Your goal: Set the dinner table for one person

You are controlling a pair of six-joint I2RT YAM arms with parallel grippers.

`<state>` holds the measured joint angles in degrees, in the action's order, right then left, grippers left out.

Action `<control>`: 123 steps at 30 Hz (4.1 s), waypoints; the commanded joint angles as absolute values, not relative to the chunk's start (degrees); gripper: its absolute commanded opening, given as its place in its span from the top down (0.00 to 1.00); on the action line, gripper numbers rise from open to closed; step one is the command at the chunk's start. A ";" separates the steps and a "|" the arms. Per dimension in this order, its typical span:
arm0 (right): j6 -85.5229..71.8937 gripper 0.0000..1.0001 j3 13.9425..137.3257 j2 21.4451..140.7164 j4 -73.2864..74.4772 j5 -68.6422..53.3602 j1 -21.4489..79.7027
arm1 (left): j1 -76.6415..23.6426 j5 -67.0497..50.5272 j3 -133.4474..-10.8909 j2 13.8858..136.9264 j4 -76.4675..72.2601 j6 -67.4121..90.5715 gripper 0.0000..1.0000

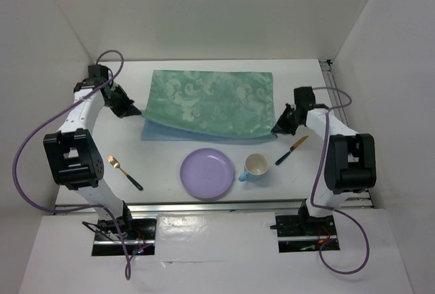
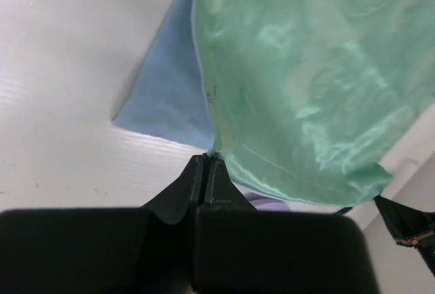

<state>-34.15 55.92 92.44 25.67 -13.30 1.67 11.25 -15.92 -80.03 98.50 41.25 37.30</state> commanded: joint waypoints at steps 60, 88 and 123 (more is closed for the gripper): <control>-29.44 1.00 55.99 92.64 21.36 -10.20 -1.58 | 12.92 -18.37 -71.63 102.21 37.62 30.67 1.00; -31.11 0.20 53.79 92.62 21.71 -13.00 -1.58 | 13.45 -13.71 -66.53 106.17 30.33 34.71 0.31; -35.60 1.00 71.26 91.24 21.79 -11.35 0.62 | 12.39 -16.17 -87.78 93.61 39.46 34.89 1.00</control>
